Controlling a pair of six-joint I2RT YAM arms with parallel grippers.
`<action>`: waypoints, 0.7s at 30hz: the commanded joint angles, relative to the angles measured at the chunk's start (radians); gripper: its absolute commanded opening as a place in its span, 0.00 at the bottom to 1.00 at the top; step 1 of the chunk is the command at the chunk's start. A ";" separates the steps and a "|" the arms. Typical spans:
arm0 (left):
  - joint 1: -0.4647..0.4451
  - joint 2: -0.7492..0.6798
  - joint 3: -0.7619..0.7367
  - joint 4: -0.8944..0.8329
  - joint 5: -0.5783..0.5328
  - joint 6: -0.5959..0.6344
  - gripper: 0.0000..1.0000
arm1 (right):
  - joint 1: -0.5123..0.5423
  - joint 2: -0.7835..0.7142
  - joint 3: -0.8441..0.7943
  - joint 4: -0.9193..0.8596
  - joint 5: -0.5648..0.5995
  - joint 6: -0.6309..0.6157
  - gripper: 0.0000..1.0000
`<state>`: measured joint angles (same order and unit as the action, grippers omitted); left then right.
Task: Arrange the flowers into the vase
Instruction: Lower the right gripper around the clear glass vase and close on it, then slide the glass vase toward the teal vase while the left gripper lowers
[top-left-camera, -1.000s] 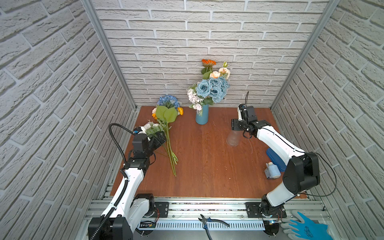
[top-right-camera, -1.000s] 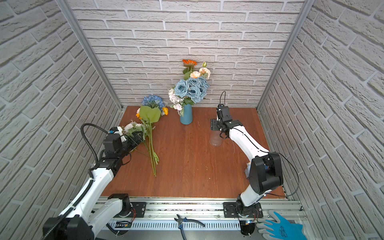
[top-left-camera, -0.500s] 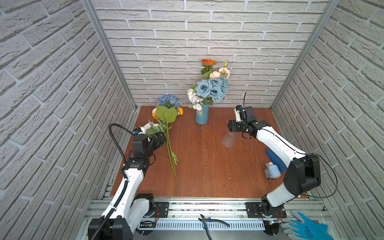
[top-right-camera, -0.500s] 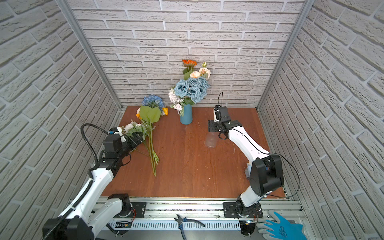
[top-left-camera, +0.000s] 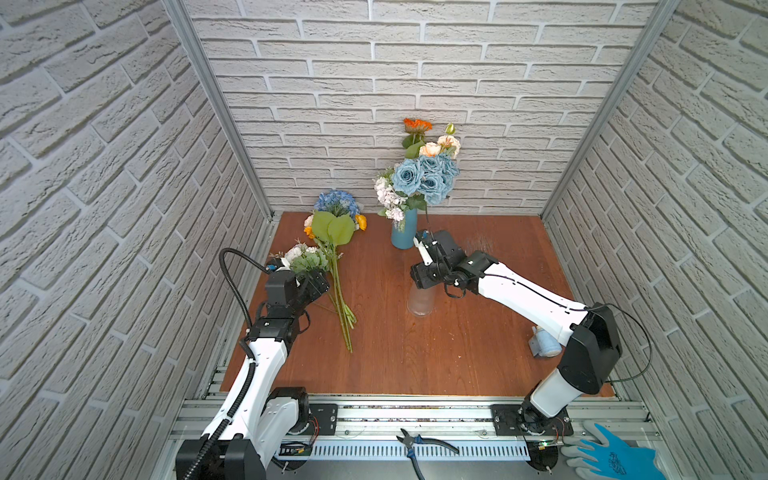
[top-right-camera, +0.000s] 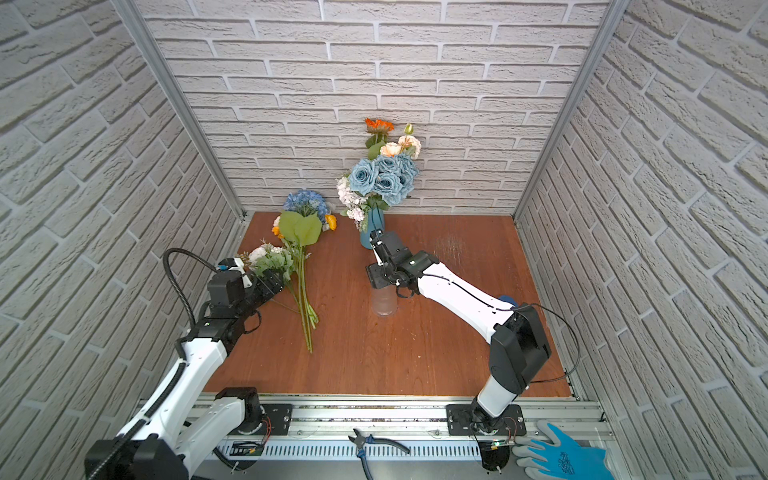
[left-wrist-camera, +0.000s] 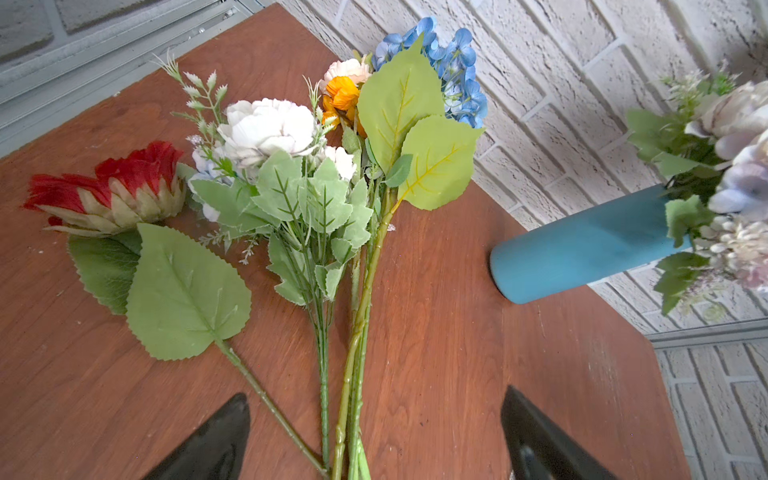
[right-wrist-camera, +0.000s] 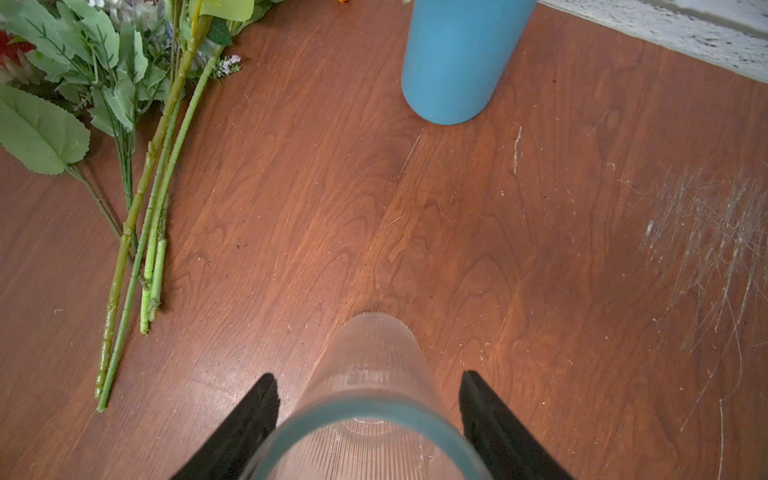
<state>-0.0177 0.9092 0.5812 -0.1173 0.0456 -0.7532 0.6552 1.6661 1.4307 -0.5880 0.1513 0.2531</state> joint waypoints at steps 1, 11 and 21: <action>0.005 0.010 -0.020 0.004 -0.002 0.036 0.87 | 0.015 0.022 0.044 -0.018 0.039 -0.005 0.53; -0.051 0.139 0.027 -0.002 -0.023 0.101 0.81 | 0.023 -0.042 0.083 0.005 -0.042 0.003 0.98; -0.146 0.410 0.190 -0.070 -0.096 0.195 0.60 | 0.011 -0.295 -0.057 0.110 0.055 -0.041 1.00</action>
<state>-0.1589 1.2659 0.7185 -0.1696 -0.0170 -0.6064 0.6712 1.4345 1.4227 -0.5468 0.1623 0.2428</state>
